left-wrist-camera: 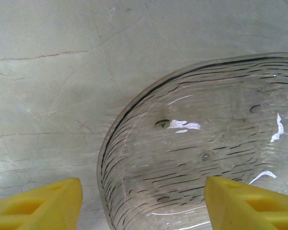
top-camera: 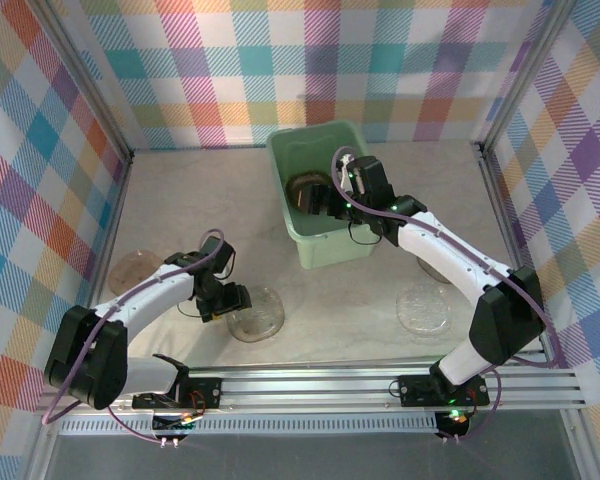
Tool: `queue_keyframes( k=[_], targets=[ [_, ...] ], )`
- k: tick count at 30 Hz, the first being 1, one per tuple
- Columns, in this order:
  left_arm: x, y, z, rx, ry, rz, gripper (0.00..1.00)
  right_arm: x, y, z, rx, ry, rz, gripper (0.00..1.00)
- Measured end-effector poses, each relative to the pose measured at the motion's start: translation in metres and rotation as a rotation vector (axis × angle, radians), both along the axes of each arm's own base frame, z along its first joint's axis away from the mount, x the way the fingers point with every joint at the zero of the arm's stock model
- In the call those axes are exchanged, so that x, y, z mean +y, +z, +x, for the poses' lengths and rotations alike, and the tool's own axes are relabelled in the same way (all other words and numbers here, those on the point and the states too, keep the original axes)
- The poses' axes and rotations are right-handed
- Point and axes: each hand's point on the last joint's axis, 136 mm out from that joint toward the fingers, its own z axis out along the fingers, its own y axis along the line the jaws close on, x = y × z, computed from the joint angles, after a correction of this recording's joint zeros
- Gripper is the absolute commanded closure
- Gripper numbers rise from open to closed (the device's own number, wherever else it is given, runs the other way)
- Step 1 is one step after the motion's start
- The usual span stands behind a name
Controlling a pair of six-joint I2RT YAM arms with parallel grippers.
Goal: Place the plates into the plastic bin on the countertop
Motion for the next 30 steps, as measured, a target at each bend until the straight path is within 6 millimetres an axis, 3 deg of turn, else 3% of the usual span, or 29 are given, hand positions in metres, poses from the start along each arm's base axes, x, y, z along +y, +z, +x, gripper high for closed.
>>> queue_keyframes(
  k=[12, 30],
  targets=[
    [-0.005, -0.011, -0.003, 0.031, -0.018, 0.012, 0.43, -0.008, -0.002, -0.010, 0.003, -0.003, -0.005, 0.02],
    [-0.004, -0.021, -0.007, 0.064, -0.014, 0.034, 0.62, -0.006, -0.011, -0.008, 0.020, -0.003, -0.015, 0.02]
  ],
)
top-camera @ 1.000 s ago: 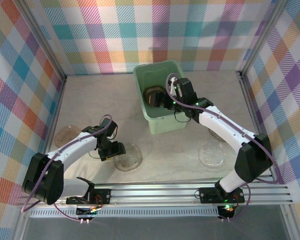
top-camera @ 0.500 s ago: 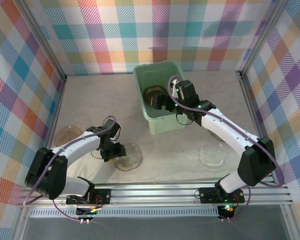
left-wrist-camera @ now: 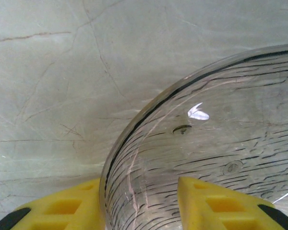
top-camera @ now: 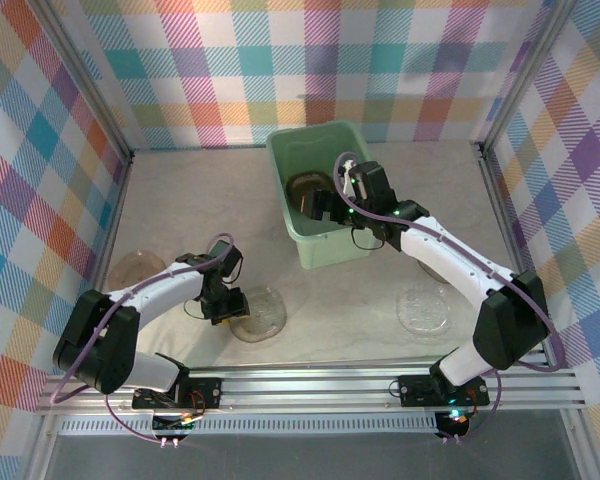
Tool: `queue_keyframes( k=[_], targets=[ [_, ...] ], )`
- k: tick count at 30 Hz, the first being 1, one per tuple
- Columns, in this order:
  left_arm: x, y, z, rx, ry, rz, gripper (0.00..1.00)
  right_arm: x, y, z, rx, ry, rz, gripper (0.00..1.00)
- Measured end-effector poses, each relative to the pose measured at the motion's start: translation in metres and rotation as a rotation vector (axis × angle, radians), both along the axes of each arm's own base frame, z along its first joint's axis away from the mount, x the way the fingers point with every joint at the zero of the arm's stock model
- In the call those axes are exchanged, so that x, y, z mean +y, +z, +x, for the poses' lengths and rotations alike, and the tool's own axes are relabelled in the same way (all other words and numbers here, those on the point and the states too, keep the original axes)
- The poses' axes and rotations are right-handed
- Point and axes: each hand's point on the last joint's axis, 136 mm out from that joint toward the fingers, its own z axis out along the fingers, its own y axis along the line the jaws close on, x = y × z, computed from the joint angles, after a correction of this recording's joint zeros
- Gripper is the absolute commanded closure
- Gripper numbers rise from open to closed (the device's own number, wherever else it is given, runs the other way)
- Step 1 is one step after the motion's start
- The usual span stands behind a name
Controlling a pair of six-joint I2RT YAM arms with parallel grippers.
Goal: Place the plates into the plastic bin on the countertop
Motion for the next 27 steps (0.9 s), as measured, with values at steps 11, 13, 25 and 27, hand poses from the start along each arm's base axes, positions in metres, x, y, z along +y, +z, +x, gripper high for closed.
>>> queue_keyframes(
  k=[11, 13, 25, 27],
  targets=[
    [0.002, -0.003, -0.001, 0.008, -0.004, 0.015, 0.78, 0.000, -0.001, 0.001, 0.000, -0.001, 0.000, 0.02],
    [0.003, -0.003, -0.001, 0.007, -0.003, 0.020, 0.81, 0.001, -0.001, 0.001, 0.000, -0.001, 0.001, 0.02],
    [-0.001, 0.011, 0.007, -0.045, -0.022, -0.004, 0.94, 0.001, -0.001, 0.001, 0.001, -0.002, 0.002, 0.01],
    [-0.003, 0.014, 0.011, -0.055, -0.025, -0.009, 0.96, 0.001, -0.001, 0.001, 0.001, -0.002, 0.002, 0.01]
  ],
)
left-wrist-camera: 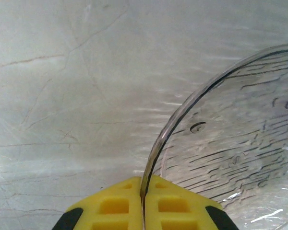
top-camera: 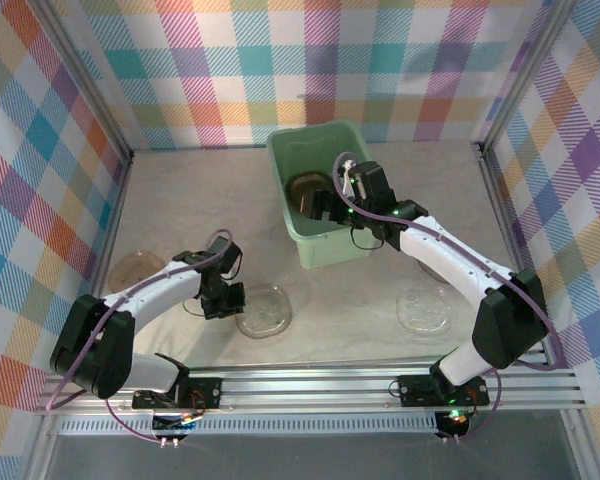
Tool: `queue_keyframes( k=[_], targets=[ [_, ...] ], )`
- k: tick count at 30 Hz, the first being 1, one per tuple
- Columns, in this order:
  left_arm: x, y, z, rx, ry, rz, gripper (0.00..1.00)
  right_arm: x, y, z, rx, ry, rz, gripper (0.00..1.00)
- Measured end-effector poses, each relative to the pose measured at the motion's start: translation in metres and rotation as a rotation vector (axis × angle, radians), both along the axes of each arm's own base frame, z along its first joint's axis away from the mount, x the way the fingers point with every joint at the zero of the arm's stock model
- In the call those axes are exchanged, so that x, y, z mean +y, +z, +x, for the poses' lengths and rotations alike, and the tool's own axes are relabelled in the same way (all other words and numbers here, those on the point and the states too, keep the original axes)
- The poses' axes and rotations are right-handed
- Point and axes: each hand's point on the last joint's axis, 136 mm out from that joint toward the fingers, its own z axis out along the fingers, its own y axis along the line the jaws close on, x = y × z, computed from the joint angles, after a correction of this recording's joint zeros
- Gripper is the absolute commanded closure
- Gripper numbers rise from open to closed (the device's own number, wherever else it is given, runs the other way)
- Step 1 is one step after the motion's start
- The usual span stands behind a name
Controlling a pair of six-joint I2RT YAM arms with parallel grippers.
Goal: Place the plates into the plastic bin on the countertop
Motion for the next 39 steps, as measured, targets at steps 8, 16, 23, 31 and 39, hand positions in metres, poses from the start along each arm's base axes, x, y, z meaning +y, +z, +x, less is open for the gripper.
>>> queue_keyframes(
  k=[8, 16, 23, 31, 39],
  targets=[
    [0.001, 0.018, 0.005, -0.047, -0.001, 0.000, 1.00, 0.004, 0.003, 0.005, -0.006, 0.001, 0.004, 0.02],
    [0.005, 0.065, 0.028, -0.196, -0.012, 0.022, 1.00, 0.006, 0.008, 0.008, -0.015, 0.005, 0.010, 0.02],
    [0.014, 0.106, 0.046, -0.315, -0.022, 0.072, 1.00, 0.007, 0.013, 0.010, -0.039, 0.023, -0.004, 0.05],
    [0.018, 0.192, 0.079, -0.556, -0.036, 0.100, 1.00, 0.020, 0.033, 0.003, -0.135, 0.175, -0.033, 0.27],
    [0.008, 0.258, 0.101, -0.718, -0.076, 0.065, 1.00, 0.040, 0.077, -0.017, -0.261, 0.401, 0.004, 0.32]
  ],
)
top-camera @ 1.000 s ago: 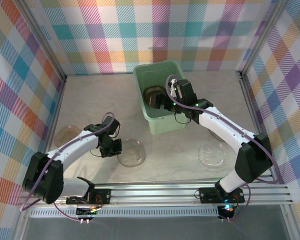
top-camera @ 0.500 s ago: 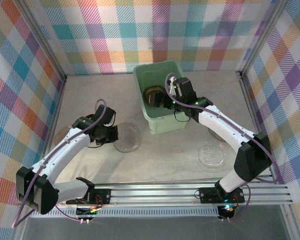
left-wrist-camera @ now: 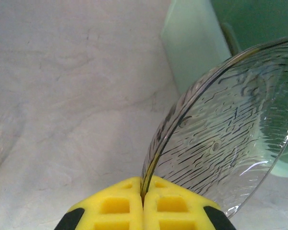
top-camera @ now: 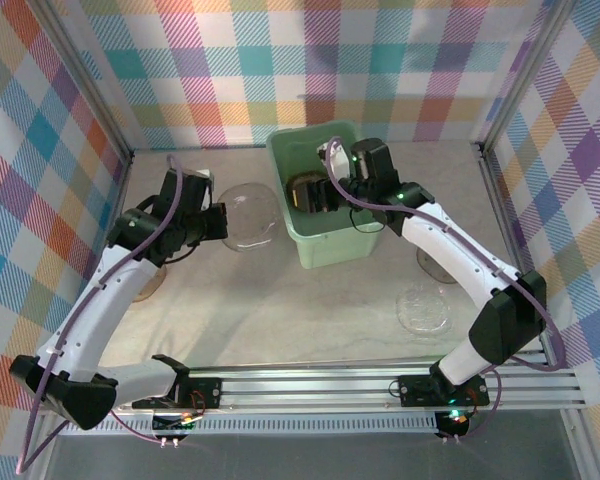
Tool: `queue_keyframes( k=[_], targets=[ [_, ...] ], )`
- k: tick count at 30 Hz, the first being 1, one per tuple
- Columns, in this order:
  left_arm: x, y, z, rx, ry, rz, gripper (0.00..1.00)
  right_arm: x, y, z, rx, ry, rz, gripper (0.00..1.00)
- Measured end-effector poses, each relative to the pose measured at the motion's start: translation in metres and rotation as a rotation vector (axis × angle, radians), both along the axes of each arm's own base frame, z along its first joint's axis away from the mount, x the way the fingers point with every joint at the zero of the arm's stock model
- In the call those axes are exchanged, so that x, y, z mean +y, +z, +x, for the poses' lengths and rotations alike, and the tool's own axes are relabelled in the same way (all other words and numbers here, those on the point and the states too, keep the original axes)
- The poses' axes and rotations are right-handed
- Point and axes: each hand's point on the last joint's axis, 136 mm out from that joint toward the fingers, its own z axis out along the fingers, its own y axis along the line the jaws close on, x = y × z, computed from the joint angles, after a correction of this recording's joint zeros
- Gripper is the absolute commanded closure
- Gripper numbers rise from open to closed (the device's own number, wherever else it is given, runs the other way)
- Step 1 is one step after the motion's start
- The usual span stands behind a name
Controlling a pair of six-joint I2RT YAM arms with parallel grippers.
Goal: Place the plates into the plastic bin on the countertop
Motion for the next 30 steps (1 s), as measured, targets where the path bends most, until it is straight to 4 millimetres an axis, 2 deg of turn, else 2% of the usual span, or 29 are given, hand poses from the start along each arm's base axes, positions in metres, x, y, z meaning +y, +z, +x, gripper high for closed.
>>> queue_keyframes(
  k=[5, 12, 21, 28, 30],
  targets=[
    [-0.014, 0.006, 0.009, 0.002, -0.051, -0.025, 1.00, 0.005, 0.009, -0.012, -0.017, 0.088, 0.002, 0.37],
    [-0.032, 0.006, 0.016, 0.025, -0.113, -0.065, 1.00, 0.005, 0.013, -0.019, -0.009, 0.123, -0.003, 0.46],
    [-0.043, 0.018, 0.018, 0.013, -0.153, -0.106, 1.00, 0.004, -0.003, -0.011, 0.031, 0.098, -0.030, 0.56],
    [-0.048, 0.019, 0.021, 0.014, -0.171, -0.117, 1.00, 0.005, -0.011, -0.007, 0.060, 0.080, -0.037, 0.79],
    [-0.049, 0.018, 0.022, 0.019, -0.175, -0.117, 1.00, 0.005, -0.011, -0.007, 0.064, 0.078, -0.034, 0.83]
  ],
)
